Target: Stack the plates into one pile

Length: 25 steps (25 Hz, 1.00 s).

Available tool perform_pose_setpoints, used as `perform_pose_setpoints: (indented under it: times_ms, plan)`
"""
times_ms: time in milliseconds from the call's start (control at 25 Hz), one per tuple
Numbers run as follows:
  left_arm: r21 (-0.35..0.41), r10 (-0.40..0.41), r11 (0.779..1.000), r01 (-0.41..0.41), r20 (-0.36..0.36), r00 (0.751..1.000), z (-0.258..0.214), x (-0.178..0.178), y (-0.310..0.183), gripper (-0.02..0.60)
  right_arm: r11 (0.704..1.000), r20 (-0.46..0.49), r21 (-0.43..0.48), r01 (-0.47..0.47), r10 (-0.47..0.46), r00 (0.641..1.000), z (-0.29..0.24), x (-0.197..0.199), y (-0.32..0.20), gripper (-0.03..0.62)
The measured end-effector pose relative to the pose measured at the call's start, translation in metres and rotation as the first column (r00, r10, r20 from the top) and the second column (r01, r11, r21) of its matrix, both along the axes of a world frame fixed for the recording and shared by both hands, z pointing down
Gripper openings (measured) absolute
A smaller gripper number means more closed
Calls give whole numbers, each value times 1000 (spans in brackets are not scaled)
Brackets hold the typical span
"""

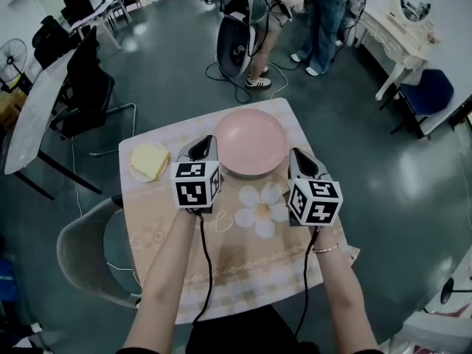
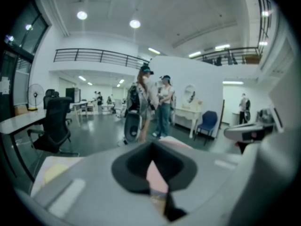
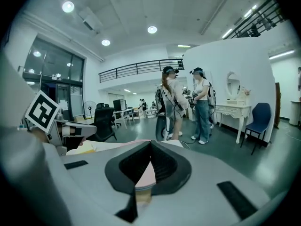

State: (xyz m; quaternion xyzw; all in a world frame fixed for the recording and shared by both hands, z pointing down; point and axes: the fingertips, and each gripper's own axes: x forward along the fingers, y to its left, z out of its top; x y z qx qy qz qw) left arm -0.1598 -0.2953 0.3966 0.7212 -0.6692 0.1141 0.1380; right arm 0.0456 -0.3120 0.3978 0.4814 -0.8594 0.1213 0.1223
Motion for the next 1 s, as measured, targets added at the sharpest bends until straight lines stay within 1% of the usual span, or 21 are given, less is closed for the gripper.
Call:
perform_pose_setpoints:
  times_ms: [200,400,640,800,1000]
  plan:
    - [30,-1,1000,1,4,1000,-14,1,22,8,997,28,78,15,-17,999,-22,2,22,5]
    - [55,-2,998,1,9,1000,-26,2,42,8,990,45,143,-2,-4,999,-41,11,39,3]
    - [72,-8,997,8,-3,1000,-32,-1,63,8,988,67,153,-1,-10,998,-46,12,54,3]
    - [86,-4,996,2,15,1000,-39,0,69,8,986,64,166,2,-13,998,-50,14,60,3]
    - [88,4,996,-5,17,1000,-40,-3,75,9,987,75,161,-1,-12,997,-50,11,64,3]
